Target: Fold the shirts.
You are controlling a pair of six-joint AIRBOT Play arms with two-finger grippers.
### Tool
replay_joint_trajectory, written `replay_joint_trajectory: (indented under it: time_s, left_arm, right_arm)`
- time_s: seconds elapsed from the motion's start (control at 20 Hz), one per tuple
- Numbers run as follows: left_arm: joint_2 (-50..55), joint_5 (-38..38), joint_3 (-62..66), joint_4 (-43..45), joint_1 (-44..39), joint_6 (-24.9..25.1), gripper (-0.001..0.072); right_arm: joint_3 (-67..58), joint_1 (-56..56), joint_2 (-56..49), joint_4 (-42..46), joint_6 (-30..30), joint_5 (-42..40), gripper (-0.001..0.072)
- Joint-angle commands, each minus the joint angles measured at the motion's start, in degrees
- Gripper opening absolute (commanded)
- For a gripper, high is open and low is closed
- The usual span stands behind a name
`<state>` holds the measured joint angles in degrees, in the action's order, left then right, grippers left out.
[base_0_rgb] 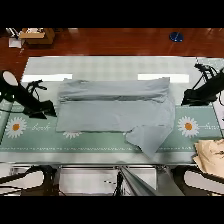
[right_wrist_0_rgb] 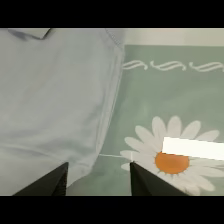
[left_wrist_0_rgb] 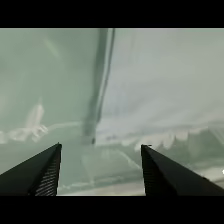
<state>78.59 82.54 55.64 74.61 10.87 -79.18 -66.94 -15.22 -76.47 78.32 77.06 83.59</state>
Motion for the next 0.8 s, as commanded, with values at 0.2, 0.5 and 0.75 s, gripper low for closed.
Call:
replay_joint_trajectory:
  time_s: [0.2,0.5,0.75]
  left_arm:
    - [-2.6,-7.7,-10.1,-4.5,1.4,7.8,0.0582]
    - [3.0,-11.6,-10.1,-10.3,1.2,8.0,0.0571]
    - [9.3,-10.3,-10.1,-14.9,0.2,8.0,0.0045]
  right_arm:
    - [10.5,-7.2,4.9,-10.7,-7.7,-2.6,0.0474]
    - [10.5,-7.2,4.9,-15.2,-8.6,-2.3,0.0474]
    - [10.5,-7.2,4.9,-17.1,-8.5,-0.3,0.0474]
